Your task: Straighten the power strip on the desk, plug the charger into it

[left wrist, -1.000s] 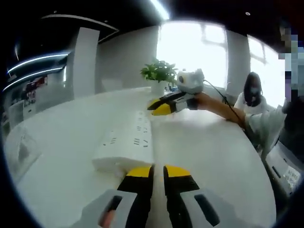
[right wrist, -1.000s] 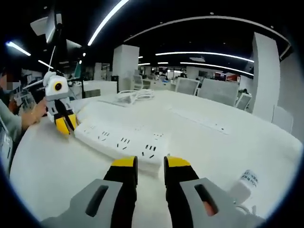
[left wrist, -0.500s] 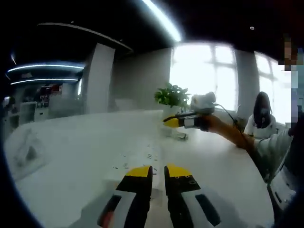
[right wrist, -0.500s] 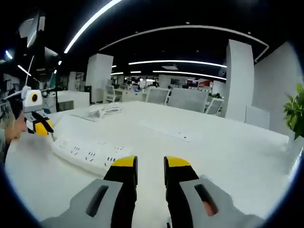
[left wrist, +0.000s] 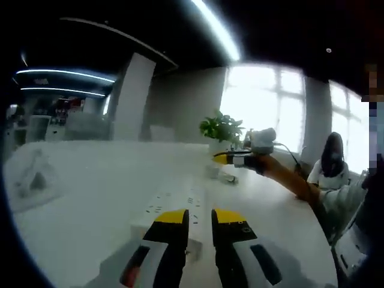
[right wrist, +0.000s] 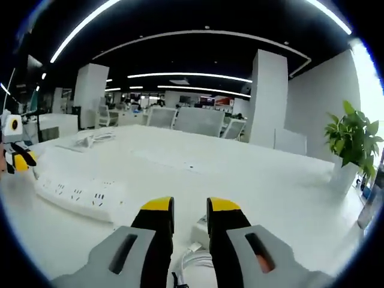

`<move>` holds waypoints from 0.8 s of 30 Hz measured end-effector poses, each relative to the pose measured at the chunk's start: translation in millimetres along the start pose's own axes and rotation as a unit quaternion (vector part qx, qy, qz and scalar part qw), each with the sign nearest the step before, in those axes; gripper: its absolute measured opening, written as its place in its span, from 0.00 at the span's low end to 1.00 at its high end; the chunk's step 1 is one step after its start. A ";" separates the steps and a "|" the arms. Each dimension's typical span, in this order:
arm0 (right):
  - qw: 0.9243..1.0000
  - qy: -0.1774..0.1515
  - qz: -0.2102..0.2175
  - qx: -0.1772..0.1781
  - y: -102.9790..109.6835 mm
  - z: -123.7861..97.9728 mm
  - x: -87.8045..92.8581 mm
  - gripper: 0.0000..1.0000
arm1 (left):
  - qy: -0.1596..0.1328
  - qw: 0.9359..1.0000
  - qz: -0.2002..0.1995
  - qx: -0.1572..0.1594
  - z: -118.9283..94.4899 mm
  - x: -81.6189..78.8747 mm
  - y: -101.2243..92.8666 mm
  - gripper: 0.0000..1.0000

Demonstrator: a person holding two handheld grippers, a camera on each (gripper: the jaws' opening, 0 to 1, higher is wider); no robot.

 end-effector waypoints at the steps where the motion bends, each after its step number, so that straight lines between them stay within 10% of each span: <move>1: 1.000 -0.001 -0.002 0.004 -0.3 -0.3 0.3 0.22 | 0.001 1.000 0.000 0.000 0.1 0.2 -0.1 0.15; 24: 0.997 0.033 0.000 0.071 -21.5 10.3 27.5 0.27 | -0.003 1.000 0.028 0.008 -0.3 -3.4 -9.0 0.17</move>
Point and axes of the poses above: the point that each gripper's makers call its tool centre point, and the gripper's own axes: z roughly forward along the fingers, y roughly to its left, x roughly out of its underside, the point moved 8 cm from there along -z, roughly backward along the fingers, and after that the axes turned 6 degrees about -x, right-handed, at the moved point
